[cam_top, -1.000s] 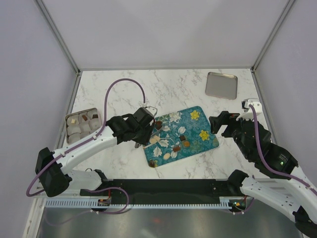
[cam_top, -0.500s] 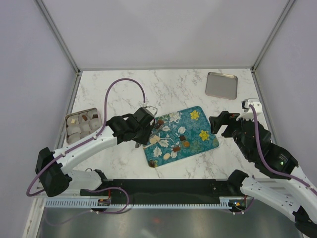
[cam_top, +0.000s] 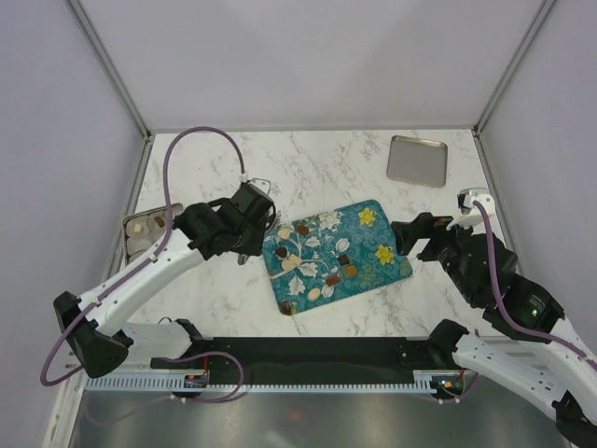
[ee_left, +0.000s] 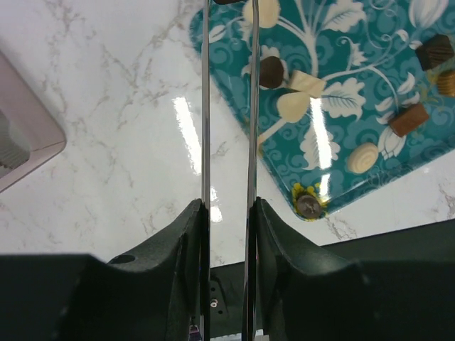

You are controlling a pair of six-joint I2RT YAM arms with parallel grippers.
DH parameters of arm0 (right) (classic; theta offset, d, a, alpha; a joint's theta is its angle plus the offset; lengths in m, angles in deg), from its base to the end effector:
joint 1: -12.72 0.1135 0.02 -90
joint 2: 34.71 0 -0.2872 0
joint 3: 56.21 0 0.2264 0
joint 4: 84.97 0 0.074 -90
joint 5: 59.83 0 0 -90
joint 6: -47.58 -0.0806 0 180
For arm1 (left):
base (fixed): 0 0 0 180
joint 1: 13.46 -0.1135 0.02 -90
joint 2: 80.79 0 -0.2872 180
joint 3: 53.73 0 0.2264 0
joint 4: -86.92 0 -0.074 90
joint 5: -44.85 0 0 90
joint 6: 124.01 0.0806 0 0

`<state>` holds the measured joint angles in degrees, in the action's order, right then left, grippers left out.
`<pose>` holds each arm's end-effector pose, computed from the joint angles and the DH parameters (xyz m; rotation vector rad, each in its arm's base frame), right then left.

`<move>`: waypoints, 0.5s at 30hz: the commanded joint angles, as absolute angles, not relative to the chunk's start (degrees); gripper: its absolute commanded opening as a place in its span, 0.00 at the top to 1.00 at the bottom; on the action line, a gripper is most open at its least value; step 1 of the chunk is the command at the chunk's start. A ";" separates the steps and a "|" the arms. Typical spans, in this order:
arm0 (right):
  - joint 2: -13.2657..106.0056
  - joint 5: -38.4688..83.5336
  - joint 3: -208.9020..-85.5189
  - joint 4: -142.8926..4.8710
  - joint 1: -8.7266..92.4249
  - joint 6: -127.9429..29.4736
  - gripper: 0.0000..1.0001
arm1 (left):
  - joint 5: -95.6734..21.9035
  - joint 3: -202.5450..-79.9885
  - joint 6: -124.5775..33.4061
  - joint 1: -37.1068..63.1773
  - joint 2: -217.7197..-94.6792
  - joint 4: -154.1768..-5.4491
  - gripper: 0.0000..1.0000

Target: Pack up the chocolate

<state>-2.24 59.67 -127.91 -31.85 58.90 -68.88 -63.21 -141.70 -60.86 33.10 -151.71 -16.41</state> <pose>0.0930 0.0396 0.3763 0.0562 1.8022 0.4442 0.1686 -0.1416 0.3214 0.3258 2.5138 -0.0883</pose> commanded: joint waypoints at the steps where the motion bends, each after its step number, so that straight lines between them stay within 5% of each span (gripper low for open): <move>1: -3.24 57.77 -126.51 -34.01 59.04 -67.73 0.07 | -66.25 -143.81 -64.24 27.07 -148.13 -10.83 0.66; 8: -4.74 56.54 -125.19 -34.71 59.04 -66.59 0.06 | -64.57 -142.49 -60.12 6.17 -142.77 -8.81 0.65; 15: -5.09 55.93 -125.01 -34.71 59.04 -64.75 0.06 | -66.23 -142.93 -58.09 -3.53 -141.88 -6.78 0.64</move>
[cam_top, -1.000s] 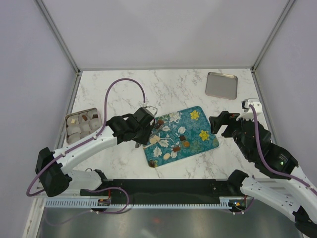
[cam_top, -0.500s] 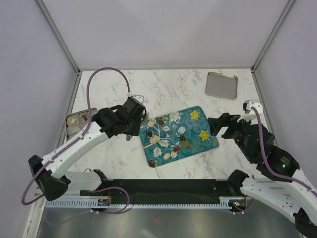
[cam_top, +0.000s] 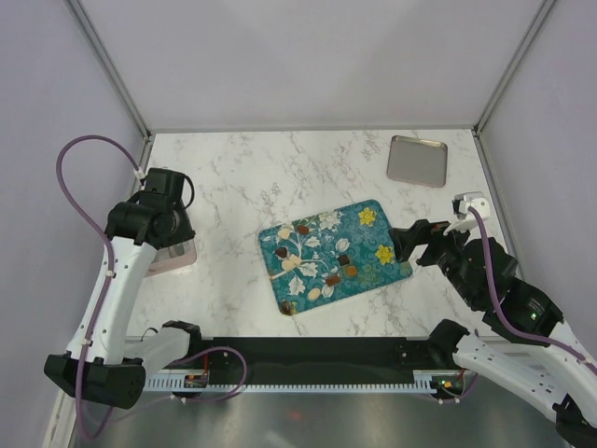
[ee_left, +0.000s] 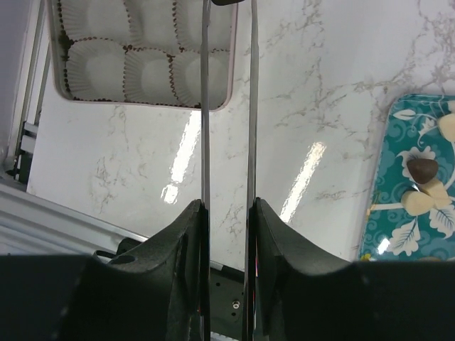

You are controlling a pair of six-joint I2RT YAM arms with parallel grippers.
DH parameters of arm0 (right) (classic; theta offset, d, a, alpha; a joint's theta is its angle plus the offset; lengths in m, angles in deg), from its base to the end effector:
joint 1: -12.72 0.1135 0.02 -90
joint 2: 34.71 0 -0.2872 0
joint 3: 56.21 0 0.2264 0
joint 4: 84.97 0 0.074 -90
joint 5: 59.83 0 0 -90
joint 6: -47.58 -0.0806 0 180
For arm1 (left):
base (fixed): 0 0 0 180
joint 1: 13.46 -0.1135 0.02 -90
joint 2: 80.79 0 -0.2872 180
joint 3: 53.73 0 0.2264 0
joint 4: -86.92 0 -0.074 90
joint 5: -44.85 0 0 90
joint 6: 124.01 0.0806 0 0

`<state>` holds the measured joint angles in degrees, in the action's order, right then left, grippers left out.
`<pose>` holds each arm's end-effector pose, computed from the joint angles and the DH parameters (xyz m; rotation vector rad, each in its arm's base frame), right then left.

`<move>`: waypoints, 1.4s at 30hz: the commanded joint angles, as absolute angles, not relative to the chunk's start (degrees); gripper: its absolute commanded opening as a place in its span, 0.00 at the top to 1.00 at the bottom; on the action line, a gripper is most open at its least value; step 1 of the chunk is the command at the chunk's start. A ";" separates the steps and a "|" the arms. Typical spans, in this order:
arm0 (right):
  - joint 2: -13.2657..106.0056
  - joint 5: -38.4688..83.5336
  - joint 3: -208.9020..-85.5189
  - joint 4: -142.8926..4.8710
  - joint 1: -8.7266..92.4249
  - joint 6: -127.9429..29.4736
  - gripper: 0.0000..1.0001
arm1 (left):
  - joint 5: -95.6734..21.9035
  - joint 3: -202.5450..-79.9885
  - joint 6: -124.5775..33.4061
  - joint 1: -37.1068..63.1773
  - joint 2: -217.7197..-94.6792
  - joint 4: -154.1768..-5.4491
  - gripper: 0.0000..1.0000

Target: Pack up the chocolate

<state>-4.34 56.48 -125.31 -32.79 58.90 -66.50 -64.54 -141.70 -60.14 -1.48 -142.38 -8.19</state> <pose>0.0888 0.0410 0.3663 -0.0189 1.8048 0.4666 0.1665 -0.0080 0.3388 -0.4293 2.4772 0.1744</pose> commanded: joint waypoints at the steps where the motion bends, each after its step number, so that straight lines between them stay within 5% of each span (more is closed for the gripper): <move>1: -5.00 55.84 -125.01 -34.63 59.04 -64.40 0.06 | -66.24 -142.58 -58.18 -3.88 -141.62 -6.78 0.64; 42: -6.59 60.85 -125.72 -34.10 59.13 -62.20 0.05 | -65.10 -136.95 -55.01 -7.93 -146.18 -13.37 0.61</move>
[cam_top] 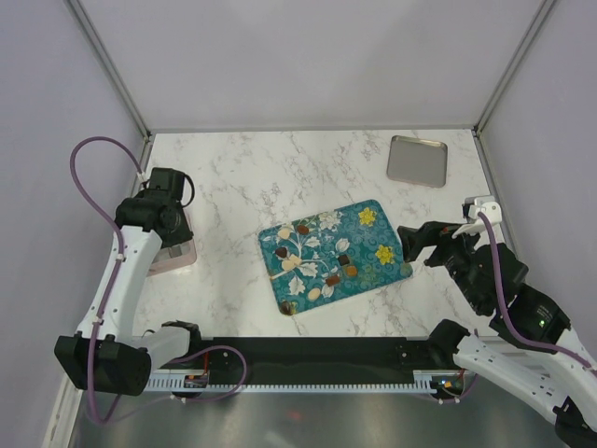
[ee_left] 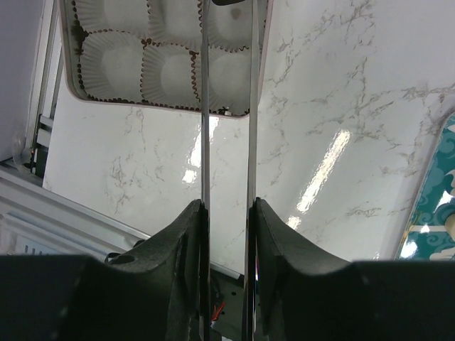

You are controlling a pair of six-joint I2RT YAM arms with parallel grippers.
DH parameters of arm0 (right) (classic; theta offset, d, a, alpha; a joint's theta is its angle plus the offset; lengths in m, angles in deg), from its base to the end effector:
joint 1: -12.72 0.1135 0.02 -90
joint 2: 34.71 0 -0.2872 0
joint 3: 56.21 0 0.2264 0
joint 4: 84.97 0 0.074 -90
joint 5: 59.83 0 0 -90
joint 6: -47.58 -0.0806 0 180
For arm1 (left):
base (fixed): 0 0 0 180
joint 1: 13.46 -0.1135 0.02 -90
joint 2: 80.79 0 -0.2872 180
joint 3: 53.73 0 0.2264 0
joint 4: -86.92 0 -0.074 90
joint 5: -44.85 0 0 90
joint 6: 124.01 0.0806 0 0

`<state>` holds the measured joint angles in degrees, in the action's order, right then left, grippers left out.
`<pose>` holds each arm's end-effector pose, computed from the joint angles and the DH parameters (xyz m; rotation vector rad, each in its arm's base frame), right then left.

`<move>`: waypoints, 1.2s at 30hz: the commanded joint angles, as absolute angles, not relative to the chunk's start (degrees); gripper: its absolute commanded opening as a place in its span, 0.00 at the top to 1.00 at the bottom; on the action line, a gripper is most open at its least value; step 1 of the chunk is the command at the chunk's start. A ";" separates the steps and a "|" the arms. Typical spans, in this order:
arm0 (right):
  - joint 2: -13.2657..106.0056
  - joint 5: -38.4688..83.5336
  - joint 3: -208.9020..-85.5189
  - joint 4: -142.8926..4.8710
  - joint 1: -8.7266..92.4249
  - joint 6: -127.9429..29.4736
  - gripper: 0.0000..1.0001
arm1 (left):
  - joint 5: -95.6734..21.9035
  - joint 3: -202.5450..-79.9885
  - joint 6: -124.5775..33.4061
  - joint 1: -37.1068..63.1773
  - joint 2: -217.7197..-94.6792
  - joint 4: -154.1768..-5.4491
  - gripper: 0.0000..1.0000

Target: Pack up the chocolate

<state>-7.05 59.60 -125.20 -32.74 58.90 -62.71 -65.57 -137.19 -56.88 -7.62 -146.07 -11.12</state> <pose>0.0820 0.0283 0.3691 -0.0217 1.7528 0.3990 0.1830 0.0096 0.3109 -0.4924 2.5528 0.3033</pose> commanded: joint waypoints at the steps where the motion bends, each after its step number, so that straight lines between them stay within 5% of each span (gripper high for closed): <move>1: -6.50 60.76 -125.72 -34.19 59.04 -62.20 0.05 | -64.92 -136.86 -55.10 -7.93 -146.27 -13.55 0.61; 27: -5.44 60.41 -126.16 -34.45 59.04 -63.07 0.06 | -66.33 -138.70 -53.52 -7.93 -146.01 -12.32 0.55; 36: -5.36 59.70 -126.51 -34.36 59.04 -64.57 0.06 | -60.28 -149.33 -49.48 -7.75 -145.57 -9.68 0.55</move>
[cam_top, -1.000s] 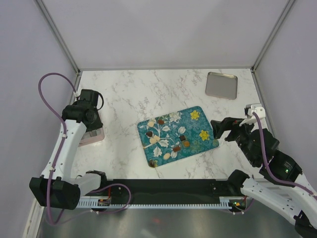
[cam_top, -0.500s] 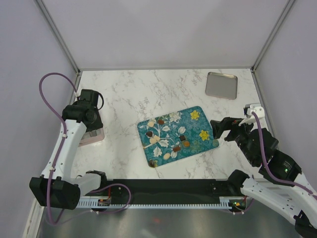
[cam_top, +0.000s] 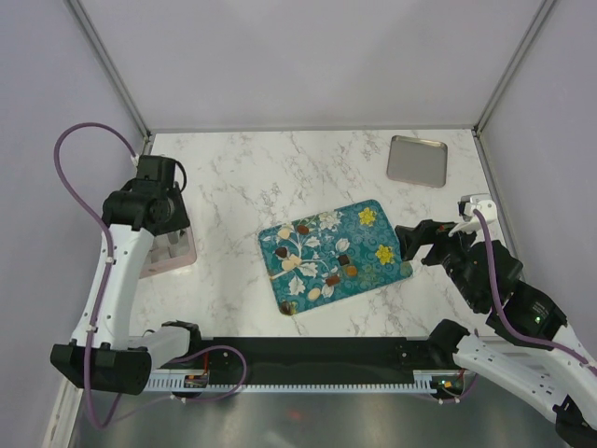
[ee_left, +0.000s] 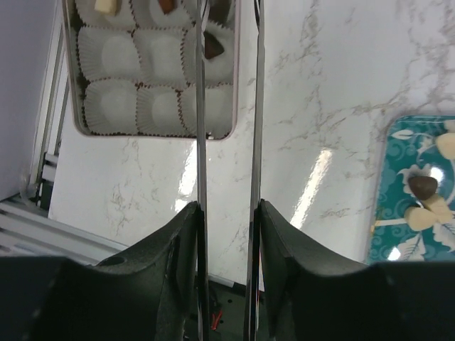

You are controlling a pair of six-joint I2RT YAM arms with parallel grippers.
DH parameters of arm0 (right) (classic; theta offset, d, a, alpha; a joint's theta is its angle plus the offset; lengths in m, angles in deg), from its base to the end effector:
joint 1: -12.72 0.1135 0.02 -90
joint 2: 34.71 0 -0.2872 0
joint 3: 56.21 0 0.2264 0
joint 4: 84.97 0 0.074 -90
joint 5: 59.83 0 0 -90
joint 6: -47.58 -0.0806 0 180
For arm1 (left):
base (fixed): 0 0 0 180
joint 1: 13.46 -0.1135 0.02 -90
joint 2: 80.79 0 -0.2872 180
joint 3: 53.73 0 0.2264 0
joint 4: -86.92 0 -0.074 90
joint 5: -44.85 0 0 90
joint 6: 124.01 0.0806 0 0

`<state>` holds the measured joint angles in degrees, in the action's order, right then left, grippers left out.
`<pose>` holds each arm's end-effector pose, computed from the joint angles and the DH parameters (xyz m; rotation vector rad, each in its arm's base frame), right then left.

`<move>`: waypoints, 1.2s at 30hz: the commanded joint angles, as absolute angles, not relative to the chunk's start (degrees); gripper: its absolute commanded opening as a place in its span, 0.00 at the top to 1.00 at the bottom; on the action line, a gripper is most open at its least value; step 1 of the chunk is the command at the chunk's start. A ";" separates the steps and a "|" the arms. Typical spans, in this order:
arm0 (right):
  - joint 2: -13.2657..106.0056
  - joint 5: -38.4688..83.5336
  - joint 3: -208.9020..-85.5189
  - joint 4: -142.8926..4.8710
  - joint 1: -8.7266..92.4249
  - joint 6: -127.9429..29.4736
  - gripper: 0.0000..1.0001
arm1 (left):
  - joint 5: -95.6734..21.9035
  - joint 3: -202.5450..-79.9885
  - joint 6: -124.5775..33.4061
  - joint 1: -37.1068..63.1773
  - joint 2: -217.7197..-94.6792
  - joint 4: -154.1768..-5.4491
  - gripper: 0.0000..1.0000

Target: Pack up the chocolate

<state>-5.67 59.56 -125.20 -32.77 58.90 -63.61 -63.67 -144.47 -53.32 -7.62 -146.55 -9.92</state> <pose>0.0863 0.0328 0.3677 -0.0172 1.7736 0.3972 0.1883 0.0065 0.3432 -0.4122 2.4912 0.2448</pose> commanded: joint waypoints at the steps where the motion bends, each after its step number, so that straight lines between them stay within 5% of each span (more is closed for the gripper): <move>1: -5.27 59.53 -126.51 -34.36 59.04 -64.66 0.06 | -57.57 -150.73 -49.30 -7.58 -145.48 -9.68 0.55; 18: -3.25 63.75 -127.91 -31.81 59.04 -66.15 0.06 | -59.82 -151.10 -60.90 29.76 -157.06 -19.08 0.57; 36: -1.75 64.19 -128.26 -31.81 59.04 -66.77 0.06 | -57.98 -144.69 -63.10 31.97 -158.05 -19.97 0.51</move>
